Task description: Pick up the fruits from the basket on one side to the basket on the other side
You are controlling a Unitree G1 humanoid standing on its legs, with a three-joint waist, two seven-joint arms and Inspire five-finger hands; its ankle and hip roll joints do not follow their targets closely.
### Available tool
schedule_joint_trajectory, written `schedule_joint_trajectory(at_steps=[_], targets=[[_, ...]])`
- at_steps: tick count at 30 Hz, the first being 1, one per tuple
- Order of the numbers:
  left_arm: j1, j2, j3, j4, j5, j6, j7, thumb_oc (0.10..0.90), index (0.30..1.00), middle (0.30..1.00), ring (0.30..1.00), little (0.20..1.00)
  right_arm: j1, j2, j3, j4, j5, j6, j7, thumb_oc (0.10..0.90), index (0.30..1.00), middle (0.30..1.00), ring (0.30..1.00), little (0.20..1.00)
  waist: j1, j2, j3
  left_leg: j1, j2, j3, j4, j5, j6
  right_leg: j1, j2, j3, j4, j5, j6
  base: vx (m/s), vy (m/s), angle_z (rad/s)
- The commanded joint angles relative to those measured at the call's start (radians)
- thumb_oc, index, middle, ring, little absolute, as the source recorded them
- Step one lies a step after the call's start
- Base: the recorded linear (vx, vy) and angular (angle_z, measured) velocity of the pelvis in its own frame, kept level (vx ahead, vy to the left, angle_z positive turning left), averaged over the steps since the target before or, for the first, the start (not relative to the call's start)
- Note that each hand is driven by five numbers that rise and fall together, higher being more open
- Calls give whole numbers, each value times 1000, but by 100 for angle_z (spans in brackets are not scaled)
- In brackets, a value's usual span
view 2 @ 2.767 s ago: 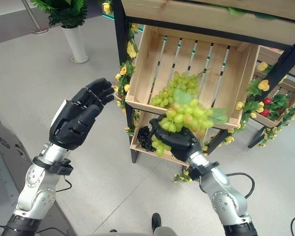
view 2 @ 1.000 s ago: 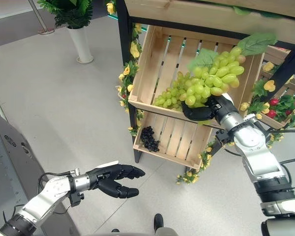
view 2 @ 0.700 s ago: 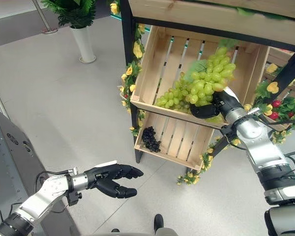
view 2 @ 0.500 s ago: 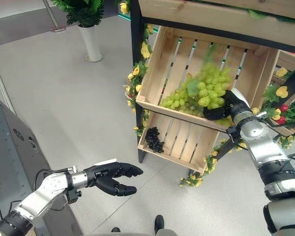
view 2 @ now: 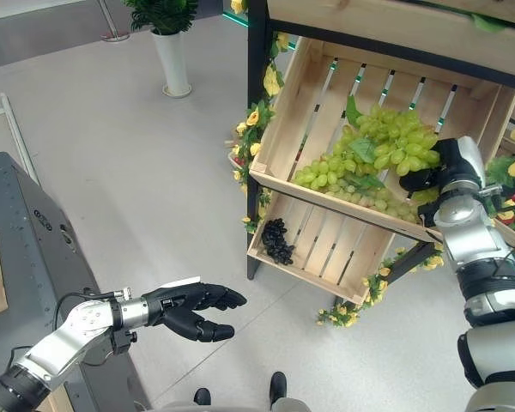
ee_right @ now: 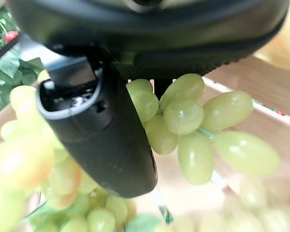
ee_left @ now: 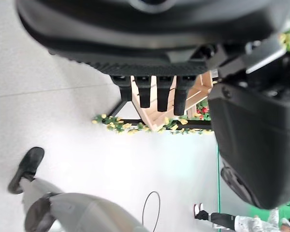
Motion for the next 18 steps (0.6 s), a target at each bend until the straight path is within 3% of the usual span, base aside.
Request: schedule_joint_trajectory(at_steps=[1,4,5,6,7,14,18], targets=[[-118,31,-51,-102,-105,-55,-9,800,900,900,900,900,-208,-179,41,19,-74,-36,-163,400,300,300,300,300,22,-30,-72,-51,12,-73,2,-13,-21,68,-62,-32,7,-54,69,12,-9,8],[-129,30,-52,-102,-113,-50,-12,800,900,900,900,900,-187,-163,31,-1,-85,-38,-135,400,300,300,300,300,21,-28,-74,-50,11,-75,2,-15,-21,70,-63,-35,7,-58,68,9,-4,4],[-131,31,-51,-102,-116,-50,-15,800,900,900,900,900,-177,-158,31,-9,-95,-32,-108,433,349,349,349,349,21,-29,-75,-50,11,-75,2,-16,-21,70,-62,-34,7,-59,68,0,0,0],[-132,30,-52,-101,-116,-50,-14,800,900,900,900,900,-169,-155,32,-11,-95,-30,-93,433,349,349,349,349,20,-28,-75,-49,11,-75,2,-16,-21,70,-62,-34,7,-59,68,0,0,0],[-133,28,-52,-100,-115,-50,-12,800,900,900,900,900,-160,-153,32,-14,-102,-28,-82,800,900,900,900,900,20,-29,-75,-49,11,-76,2,-16,-21,71,-62,-34,7,-60,67,0,0,0],[-138,32,-51,-94,-111,-59,-20,800,900,900,900,900,-136,-159,73,0,-169,-66,-2,800,900,900,900,900,19,-34,-71,-39,13,-68,2,-19,-19,78,-60,-34,7,-62,66,0,0,0],[-130,37,-44,-94,-106,-70,-24,800,900,900,900,900,-128,-167,78,-16,-126,-97,24,800,900,900,900,900,16,-37,-70,-37,13,-65,2,-20,-18,79,-60,-32,7,-62,66,0,0,0]])
